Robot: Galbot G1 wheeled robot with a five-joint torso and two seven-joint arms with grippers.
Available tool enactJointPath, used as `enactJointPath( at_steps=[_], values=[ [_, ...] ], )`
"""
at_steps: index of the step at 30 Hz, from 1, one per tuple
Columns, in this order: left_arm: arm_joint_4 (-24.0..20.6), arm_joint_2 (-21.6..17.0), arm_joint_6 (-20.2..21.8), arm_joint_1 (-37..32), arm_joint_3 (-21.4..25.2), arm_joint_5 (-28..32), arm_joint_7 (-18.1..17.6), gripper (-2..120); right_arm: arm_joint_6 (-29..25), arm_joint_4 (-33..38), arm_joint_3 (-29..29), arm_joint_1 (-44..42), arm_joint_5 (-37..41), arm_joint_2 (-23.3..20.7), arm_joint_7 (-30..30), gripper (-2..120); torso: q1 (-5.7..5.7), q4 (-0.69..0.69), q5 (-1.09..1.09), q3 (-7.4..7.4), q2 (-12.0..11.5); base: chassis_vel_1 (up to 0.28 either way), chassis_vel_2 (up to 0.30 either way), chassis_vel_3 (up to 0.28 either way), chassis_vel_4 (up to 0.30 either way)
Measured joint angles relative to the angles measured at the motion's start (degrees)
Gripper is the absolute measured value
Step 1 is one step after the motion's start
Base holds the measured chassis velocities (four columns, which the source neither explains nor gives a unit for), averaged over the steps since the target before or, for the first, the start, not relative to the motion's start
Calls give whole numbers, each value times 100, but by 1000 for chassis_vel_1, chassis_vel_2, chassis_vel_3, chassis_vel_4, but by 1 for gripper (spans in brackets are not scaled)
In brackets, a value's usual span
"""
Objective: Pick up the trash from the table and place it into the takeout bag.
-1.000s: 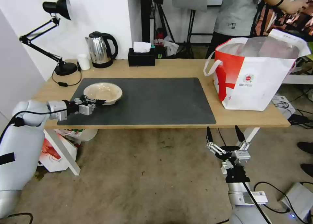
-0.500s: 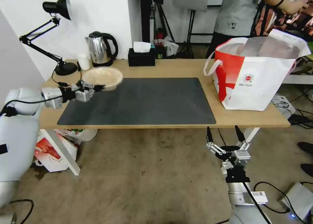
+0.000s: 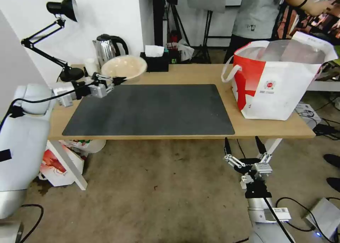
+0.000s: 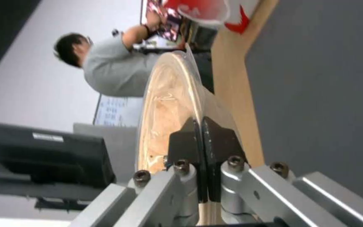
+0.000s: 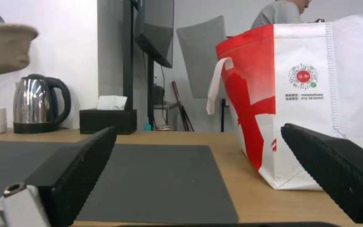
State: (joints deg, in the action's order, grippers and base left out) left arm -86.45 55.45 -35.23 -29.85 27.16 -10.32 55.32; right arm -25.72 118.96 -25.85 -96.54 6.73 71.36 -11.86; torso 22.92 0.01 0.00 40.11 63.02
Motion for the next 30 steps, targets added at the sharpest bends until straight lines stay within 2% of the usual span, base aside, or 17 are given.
enactJointPath(
  at_steps=[11, 20, 27, 30],
  values=[
    [125, 395, -8, 525, -433, 26, -56, 0, 0, 1, 0, 1, 0, 0, 0, 100, 0, 0, 0, 0, 0, 0, 0, 0, 0],
    [430, 810, -21, 1289, -1032, 1, -157, 0, 0, 0, 0, 0, 0, 0, 0, 100, 0, -1, 1, 0, 0, 0, 0, 0, 0],
    [614, 1162, -26, 1578, -1286, -67, -162, 0, 0, 0, 0, 0, 0, 0, 0, 100, 0, 0, 1, 0, 0, 0, 0, 0, 0],
    [620, 1175, -26, 1585, -1292, -74, -162, 0, 0, 0, 0, 0, 0, 0, 0, 100, 0, 0, 0, 0, 0, 0, 0, 0, 0]
  ],
)
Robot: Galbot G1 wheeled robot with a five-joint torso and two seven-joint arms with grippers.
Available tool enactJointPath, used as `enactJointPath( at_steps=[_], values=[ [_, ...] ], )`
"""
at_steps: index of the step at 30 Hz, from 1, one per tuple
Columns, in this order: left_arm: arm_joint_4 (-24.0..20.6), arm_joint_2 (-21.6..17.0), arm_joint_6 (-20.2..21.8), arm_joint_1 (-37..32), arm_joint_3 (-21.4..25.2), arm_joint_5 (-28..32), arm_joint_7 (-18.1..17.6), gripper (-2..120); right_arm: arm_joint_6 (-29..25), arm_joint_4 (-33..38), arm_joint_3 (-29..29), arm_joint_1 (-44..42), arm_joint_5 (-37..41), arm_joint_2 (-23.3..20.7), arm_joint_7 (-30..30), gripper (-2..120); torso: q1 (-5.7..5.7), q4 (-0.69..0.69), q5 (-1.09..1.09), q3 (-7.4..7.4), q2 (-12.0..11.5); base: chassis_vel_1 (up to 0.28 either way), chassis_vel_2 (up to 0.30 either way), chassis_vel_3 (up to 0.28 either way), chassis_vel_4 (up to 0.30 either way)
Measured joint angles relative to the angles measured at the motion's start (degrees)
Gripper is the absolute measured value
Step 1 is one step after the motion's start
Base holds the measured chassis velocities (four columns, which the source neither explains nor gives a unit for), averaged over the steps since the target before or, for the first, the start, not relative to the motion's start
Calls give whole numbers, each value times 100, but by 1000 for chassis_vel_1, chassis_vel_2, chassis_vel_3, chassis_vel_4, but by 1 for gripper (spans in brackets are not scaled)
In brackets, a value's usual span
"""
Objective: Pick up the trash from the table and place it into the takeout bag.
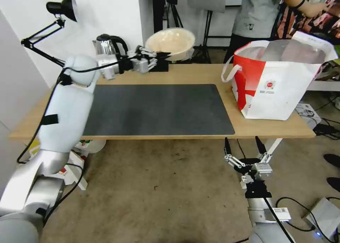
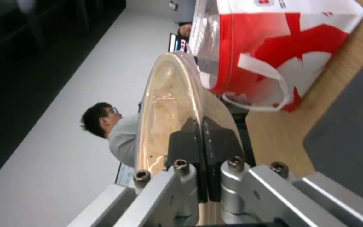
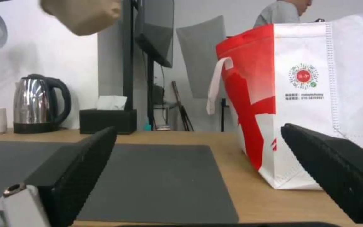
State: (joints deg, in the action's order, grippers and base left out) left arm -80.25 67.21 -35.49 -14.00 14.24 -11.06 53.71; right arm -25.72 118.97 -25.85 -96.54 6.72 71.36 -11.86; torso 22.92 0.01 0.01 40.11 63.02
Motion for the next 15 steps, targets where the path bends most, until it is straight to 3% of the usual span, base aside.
enactJointPath(
  at_steps=[15],
  values=[
    [347, 622, 3, 408, -314, -164, -7, 0, 0, 0, 0, 0, 0, 0, 0, 100, 0, -1, 0, -1, 0, 0, 0, 0, 0]
  ],
)
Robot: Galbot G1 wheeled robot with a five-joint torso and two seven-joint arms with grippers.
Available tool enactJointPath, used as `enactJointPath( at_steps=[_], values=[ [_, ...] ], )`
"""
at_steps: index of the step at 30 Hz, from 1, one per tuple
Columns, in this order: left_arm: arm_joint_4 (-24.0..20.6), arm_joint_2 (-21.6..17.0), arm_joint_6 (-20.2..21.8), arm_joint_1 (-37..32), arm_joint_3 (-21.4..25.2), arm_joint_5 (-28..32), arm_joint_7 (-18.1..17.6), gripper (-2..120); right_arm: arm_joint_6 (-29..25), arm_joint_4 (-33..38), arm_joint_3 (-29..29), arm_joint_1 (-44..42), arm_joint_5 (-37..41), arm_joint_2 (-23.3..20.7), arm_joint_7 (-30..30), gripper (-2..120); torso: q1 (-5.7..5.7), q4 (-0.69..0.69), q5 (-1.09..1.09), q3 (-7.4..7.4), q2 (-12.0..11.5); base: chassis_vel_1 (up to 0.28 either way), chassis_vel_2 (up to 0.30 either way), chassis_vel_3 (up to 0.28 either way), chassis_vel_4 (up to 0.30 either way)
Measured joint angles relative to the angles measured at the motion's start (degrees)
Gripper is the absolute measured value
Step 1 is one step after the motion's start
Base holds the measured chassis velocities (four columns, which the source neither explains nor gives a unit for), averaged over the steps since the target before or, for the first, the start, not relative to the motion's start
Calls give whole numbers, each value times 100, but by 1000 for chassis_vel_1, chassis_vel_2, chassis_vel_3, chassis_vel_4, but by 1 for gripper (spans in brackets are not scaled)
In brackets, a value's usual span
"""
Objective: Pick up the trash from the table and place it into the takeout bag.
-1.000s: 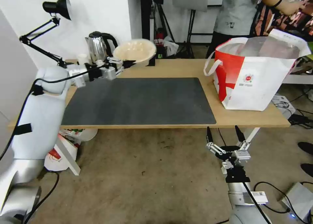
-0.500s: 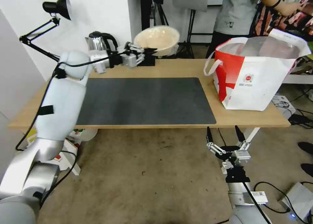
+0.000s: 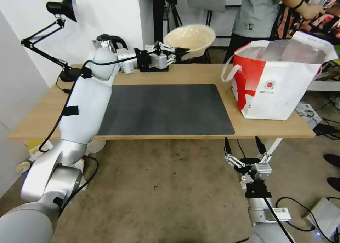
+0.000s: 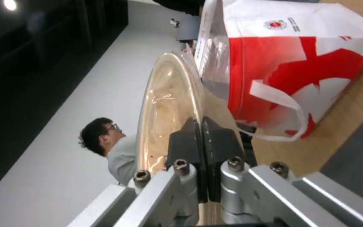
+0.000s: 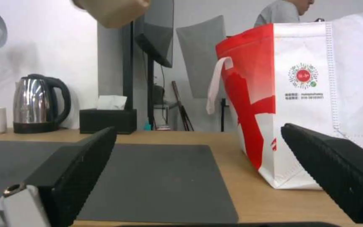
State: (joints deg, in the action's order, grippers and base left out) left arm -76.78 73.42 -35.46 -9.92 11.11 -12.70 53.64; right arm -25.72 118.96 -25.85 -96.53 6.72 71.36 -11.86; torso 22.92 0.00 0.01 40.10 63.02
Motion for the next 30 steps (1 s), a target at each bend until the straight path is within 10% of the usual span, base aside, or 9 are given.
enactJointPath(
  at_steps=[30],
  values=[
    [897, 1192, 74, 1065, -732, -147, -122, 0, 0, 0, 0, 0, 0, 0, 0, 100, 0, -1, 0, 1, 0, 0, 0, 0, 0]
  ],
)
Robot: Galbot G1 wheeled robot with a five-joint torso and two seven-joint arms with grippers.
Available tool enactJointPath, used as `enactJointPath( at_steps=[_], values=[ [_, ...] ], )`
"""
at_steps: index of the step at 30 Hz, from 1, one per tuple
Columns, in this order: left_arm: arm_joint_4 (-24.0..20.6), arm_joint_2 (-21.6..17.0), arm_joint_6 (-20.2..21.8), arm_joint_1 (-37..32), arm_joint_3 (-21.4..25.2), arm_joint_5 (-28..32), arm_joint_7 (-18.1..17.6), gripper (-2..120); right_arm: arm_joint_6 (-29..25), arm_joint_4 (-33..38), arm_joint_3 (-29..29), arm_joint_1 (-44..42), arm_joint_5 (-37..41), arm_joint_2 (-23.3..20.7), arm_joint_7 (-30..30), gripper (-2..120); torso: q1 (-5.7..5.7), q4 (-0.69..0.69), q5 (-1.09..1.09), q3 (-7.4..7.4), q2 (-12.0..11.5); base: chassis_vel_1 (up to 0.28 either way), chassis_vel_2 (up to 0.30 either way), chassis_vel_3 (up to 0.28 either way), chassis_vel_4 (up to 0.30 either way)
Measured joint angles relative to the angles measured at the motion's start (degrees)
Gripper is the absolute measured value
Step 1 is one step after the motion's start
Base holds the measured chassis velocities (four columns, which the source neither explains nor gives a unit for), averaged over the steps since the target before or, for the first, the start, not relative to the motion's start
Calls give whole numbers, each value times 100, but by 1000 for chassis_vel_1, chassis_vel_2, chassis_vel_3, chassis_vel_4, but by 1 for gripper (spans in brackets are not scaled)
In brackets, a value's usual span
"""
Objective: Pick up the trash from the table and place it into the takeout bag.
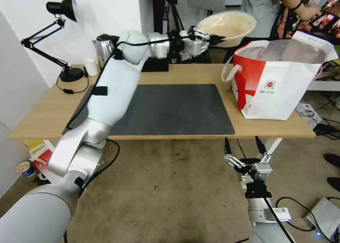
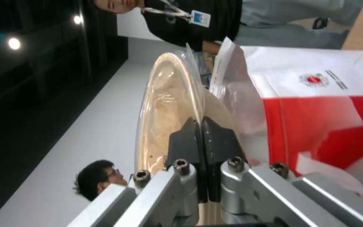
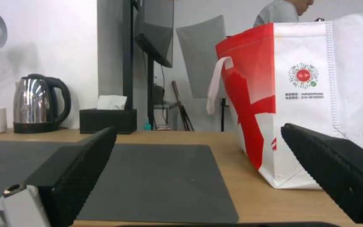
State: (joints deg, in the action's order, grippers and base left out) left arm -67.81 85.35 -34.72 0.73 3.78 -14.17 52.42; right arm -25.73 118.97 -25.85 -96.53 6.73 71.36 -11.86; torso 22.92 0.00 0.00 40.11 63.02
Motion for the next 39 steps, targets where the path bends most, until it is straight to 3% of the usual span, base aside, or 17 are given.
enactJointPath(
  at_steps=[10, 26, 39],
  values=[
    [399, 576, -36, 393, -84, -218, 0, 0, 0, 0, 0, 0, 0, 0, 0, 100, 0, 2, 1, 0, 0, 0, 0, 0, 0],
    [642, 606, 27, 649, -626, -1, -146, 0, 0, 0, 0, 1, 0, 0, 0, 100, 0, 0, 0, 0, 0, 0, 0, 0, 0],
    [977, 604, -21, 478, -1009, 313, -307, 0, 0, 0, 0, 0, 0, 0, 0, 100, -1, 1, 0, 0, 0, 0, 0, 0, 0]
  ],
)
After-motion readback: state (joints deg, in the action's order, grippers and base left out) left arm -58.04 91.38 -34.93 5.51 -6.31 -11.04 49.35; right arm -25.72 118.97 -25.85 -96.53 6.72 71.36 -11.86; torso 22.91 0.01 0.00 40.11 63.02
